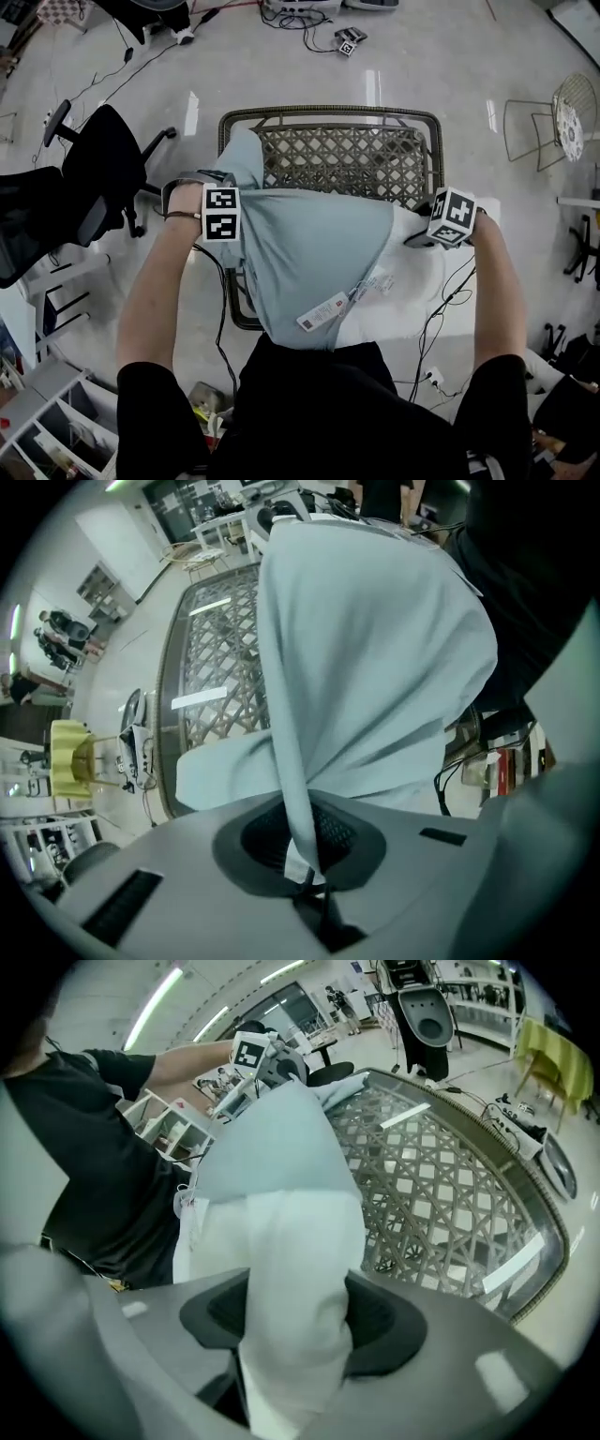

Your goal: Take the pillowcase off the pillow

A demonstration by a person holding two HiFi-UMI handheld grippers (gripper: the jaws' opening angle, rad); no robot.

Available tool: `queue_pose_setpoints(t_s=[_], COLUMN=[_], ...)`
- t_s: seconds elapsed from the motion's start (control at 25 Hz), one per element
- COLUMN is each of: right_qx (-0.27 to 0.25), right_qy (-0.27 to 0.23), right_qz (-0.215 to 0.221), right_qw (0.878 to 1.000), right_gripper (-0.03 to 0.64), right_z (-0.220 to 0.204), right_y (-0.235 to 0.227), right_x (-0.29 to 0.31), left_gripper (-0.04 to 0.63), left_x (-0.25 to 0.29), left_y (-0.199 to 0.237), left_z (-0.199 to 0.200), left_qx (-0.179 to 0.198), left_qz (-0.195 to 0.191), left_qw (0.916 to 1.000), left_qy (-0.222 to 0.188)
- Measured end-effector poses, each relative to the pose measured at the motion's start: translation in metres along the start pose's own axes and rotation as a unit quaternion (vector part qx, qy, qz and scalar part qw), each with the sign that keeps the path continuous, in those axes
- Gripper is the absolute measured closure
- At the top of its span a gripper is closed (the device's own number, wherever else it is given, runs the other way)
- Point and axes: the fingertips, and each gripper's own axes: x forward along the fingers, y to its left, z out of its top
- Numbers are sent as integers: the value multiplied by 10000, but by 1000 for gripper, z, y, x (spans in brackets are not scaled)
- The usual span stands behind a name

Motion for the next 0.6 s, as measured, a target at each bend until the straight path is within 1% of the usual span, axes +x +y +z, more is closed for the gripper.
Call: queue_pose_setpoints(t_s=[0.12, 0.32, 0.48, 0.6], right_qx=[122, 513, 1058, 1447], right_qy=[-95, -236, -272, -197], right_qz=[-122, -365, -640, -917], right_qw=[9998, 9977, 9920, 9850], right_gripper=[350, 348, 348, 348], right_z=[-11, -34, -66, -88], right_y=[1, -7, -23, -33], right_x=[-10, -34, -56, -63], left_gripper=[586, 586, 586, 586], left_x=[-13, -37, -53, -68], left_y=[-5, -10, -13, -14], left_z=[-35, -88, -134, -157], left_qx=[-385, -816, -1207, -1514], left_qz=[91, 273, 421, 647], left_qw=[9992, 9958, 9903, 9848], left_qy=[79, 316, 549, 547])
